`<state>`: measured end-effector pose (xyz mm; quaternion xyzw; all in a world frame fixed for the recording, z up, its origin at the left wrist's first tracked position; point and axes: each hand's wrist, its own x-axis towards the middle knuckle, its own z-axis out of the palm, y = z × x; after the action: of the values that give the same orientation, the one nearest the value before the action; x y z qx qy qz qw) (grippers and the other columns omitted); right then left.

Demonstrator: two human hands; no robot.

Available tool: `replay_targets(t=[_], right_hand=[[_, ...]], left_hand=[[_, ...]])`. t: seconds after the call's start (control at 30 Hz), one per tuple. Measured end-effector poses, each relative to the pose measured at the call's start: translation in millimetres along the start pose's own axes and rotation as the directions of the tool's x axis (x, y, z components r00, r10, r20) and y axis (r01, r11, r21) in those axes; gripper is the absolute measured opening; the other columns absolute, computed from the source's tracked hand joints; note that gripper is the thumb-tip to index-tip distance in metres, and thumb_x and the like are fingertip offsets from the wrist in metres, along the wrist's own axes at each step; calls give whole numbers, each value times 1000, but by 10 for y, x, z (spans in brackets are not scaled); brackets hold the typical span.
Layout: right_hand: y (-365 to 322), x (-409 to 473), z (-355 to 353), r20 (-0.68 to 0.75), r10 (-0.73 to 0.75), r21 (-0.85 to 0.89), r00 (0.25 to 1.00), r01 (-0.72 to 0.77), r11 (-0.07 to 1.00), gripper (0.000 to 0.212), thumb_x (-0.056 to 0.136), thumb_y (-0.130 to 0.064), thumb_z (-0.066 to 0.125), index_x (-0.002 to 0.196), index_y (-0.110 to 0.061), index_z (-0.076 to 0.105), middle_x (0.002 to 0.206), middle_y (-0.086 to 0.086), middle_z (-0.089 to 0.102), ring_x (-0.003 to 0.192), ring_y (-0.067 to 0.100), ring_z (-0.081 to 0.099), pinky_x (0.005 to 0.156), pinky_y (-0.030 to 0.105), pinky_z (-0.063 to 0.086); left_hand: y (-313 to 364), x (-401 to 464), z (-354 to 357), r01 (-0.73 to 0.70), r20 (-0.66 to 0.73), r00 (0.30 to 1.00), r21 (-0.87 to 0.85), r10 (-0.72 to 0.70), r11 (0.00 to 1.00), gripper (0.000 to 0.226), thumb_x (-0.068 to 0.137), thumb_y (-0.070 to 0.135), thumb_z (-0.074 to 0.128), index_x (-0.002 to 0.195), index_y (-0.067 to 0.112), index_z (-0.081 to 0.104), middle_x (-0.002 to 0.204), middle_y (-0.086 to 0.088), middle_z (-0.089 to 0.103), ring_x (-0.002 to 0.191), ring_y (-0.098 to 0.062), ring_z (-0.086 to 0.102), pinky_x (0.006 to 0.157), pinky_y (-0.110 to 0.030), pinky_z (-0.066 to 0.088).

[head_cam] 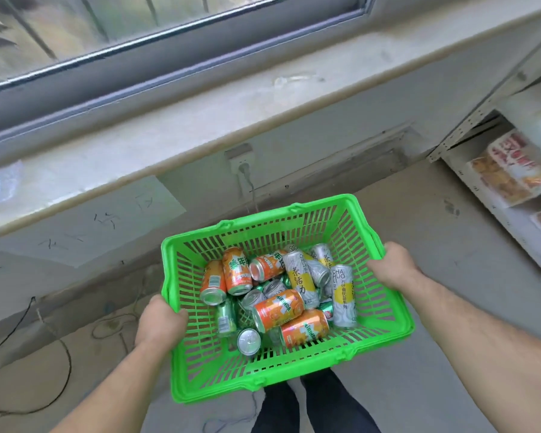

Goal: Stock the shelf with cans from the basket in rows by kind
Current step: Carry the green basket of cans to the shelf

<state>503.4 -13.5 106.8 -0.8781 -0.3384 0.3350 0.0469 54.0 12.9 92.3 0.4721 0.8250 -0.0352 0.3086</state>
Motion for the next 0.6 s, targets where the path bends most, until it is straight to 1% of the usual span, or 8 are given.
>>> replay_targets(t=[0.1,0.13,0.17,0.23,0.3,0.4,0.53,0.6], right_hand=[[379,-229,-357,-71,68,53,995,-65,997,20,87,-23,70,76,-17,54,71,1,62,62,20,59,55,28,42],[509,-291,-463,-87,96,71,992,-90,993,20,86,-25,70,76,-15,56,69,1,62,60,19,58,53,28,41],[646,-339,-562,-99,119,93,988,-110,989,19,85,-27,71,78,-13,61,68,2,63,60,20,60,54,29,45],[948,-399,-730,-121,164,147,979,-146,978,23,81,-32,73,83,-9,69,69,5,69,65,26,67,63,34,56],[1249,-432,-886,-142,205,190,968,-177,966,25,81,-34,75,85,-10,70,72,5,70,69,27,68,65,34,55],[1659,-440,-1114,-157,266,257,951,-221,941,24,85,-34,75,89,-11,69,74,5,66,72,27,64,65,31,45],[2239,-333,-1395,-173,357,347,918,-282,894,24,85,-28,76,74,-13,62,72,8,64,73,30,63,67,31,44],[2526,-257,-1551,-167,398,399,902,-307,864,25,86,-27,76,72,-14,60,76,10,67,74,30,64,67,31,44]], left_hand=[[435,-158,-60,-117,21,993,50,117,992,28,81,23,71,98,9,54,93,-11,66,82,-31,64,72,-36,53],[595,-215,-69,-160,25,987,67,158,985,26,81,22,71,96,9,53,90,-10,65,79,-30,62,69,-35,52],[762,-274,-70,-201,31,979,83,199,976,25,82,21,70,95,9,52,87,-9,63,76,-29,60,65,-34,49],[1106,-390,-58,-271,50,962,129,267,954,23,83,19,68,94,8,50,81,-6,58,71,-26,57,58,-33,43],[1461,-496,-15,-337,68,942,164,330,927,23,83,18,68,95,8,50,82,-6,57,73,-27,57,59,-33,43],[2005,-659,109,-415,92,910,196,405,888,24,83,17,68,96,5,51,87,-8,58,78,-29,57,66,-34,45],[2775,-912,389,-502,123,865,240,487,831,23,83,17,68,96,7,52,84,-7,56,78,-30,57,66,-33,44],[3161,-1032,570,-539,141,842,266,521,799,22,82,18,68,95,7,55,82,-7,58,74,-28,58,63,-32,44]])
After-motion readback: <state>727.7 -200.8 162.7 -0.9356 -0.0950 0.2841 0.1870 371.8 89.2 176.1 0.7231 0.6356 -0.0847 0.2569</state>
